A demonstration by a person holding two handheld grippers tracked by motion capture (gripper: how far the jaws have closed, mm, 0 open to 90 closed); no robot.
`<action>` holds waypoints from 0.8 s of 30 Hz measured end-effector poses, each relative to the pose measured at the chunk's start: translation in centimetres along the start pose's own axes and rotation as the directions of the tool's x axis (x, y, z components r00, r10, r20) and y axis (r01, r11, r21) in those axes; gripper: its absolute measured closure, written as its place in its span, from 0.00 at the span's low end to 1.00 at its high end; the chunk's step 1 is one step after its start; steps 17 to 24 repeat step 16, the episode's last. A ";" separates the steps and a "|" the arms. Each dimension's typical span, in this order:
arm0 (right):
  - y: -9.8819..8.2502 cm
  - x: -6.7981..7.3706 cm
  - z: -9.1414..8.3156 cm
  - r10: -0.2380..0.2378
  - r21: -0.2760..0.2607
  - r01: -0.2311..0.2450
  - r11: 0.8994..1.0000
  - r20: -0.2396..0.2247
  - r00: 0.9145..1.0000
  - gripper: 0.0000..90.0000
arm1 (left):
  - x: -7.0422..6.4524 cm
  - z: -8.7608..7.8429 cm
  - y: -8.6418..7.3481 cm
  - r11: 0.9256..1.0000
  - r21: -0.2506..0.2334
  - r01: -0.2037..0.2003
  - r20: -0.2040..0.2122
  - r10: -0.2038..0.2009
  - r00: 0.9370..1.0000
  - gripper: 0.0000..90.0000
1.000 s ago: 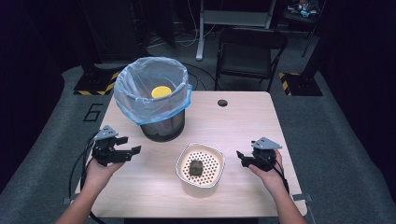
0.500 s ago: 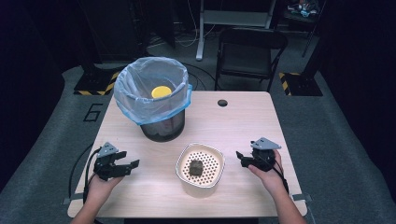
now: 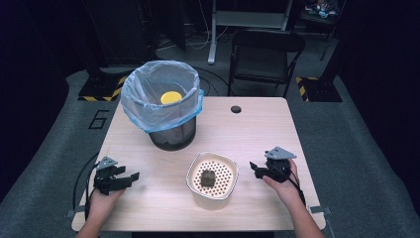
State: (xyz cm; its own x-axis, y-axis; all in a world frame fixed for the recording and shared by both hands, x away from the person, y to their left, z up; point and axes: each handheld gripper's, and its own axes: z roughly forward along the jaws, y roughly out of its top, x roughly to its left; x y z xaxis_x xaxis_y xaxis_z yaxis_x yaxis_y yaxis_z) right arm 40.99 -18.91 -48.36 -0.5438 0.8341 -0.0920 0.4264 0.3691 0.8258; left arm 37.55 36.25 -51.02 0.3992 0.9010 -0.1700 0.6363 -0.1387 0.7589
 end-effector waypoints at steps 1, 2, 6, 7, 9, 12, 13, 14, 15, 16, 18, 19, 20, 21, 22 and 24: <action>-0.1 0.0 0.1 -0.001 0.002 0.001 1.000 -0.001 1.000 0.26 | 0.2 0.1 -0.1 1.000 0.002 -0.002 -0.008 0.002 1.000 0.31; -0.1 0.0 0.2 0.012 0.008 -0.012 1.000 0.005 1.000 0.27 | 0.4 0.1 -0.2 1.000 0.008 0.001 -0.017 -0.001 1.000 0.30; -0.4 -0.2 0.5 0.015 0.016 -0.015 1.000 0.004 1.000 0.27 | 1.0 0.3 -0.6 1.000 0.029 0.001 -0.042 0.000 0.999 0.29; -0.5 -0.2 0.5 0.016 0.020 -0.016 1.000 0.002 1.000 0.27 | 1.1 0.3 -0.6 1.000 0.030 -0.002 -0.049 0.003 0.999 0.29; -0.6 -0.3 0.6 0.015 0.025 -0.015 1.000 0.004 1.000 0.27 | 1.3 0.3 -0.8 0.999 0.035 -0.007 -0.062 0.009 0.998 0.27; -0.7 -0.5 0.7 0.017 0.034 -0.017 0.999 0.006 1.000 0.27 | 1.3 0.5 -1.0 0.999 0.028 -0.015 -0.088 0.018 0.996 0.23; -0.8 -0.5 0.7 0.020 0.034 -0.020 0.999 0.009 1.000 0.27 | 1.4 0.6 -1.0 1.000 0.020 -0.019 -0.097 0.021 0.995 0.22; -0.8 -0.6 0.6 0.023 0.034 -0.024 0.999 0.012 1.000 0.27 | 1.4 0.7 -1.0 0.999 0.020 -0.028 -0.098 0.030 0.995 0.22; -0.8 -0.7 0.7 0.026 0.032 -0.026 0.999 0.021 0.999 0.27 | 1.5 0.8 -1.1 0.999 0.026 -0.029 -0.096 0.031 0.995 0.22; -0.9 -0.8 0.6 0.032 0.036 -0.033 0.999 0.024 0.999 0.27 | 1.5 1.0 -1.1 0.999 0.033 -0.036 -0.094 0.039 0.995 0.22; -0.9 -0.8 0.6 0.032 0.036 -0.033 0.999 0.024 0.999 0.27 | 1.5 1.0 -1.1 0.999 0.033 -0.036 -0.094 0.039 0.995 0.22; -0.9 -0.8 0.6 0.032 0.036 -0.033 0.999 0.024 0.999 0.27 | 1.5 1.0 -1.1 0.999 0.033 -0.036 -0.094 0.039 0.995 0.22; -0.9 -0.8 0.6 0.032 0.036 -0.033 0.999 0.024 0.999 0.27 | 1.5 1.0 -1.1 0.999 0.033 -0.036 -0.094 0.039 0.995 0.22; -0.9 -0.8 0.6 0.032 0.036 -0.033 0.999 0.024 0.999 0.27 | 1.5 1.0 -1.1 0.999 0.033 -0.036 -0.094 0.039 0.995 0.22; -0.9 -0.8 0.6 0.032 0.036 -0.033 0.999 0.024 0.999 0.27 | 1.5 1.0 -1.1 0.999 0.033 -0.036 -0.094 0.039 0.995 0.22; -0.9 -0.8 0.6 0.032 0.036 -0.033 0.999 0.024 0.999 0.27 | 1.5 1.0 -1.1 0.999 0.033 -0.036 -0.094 0.039 0.995 0.22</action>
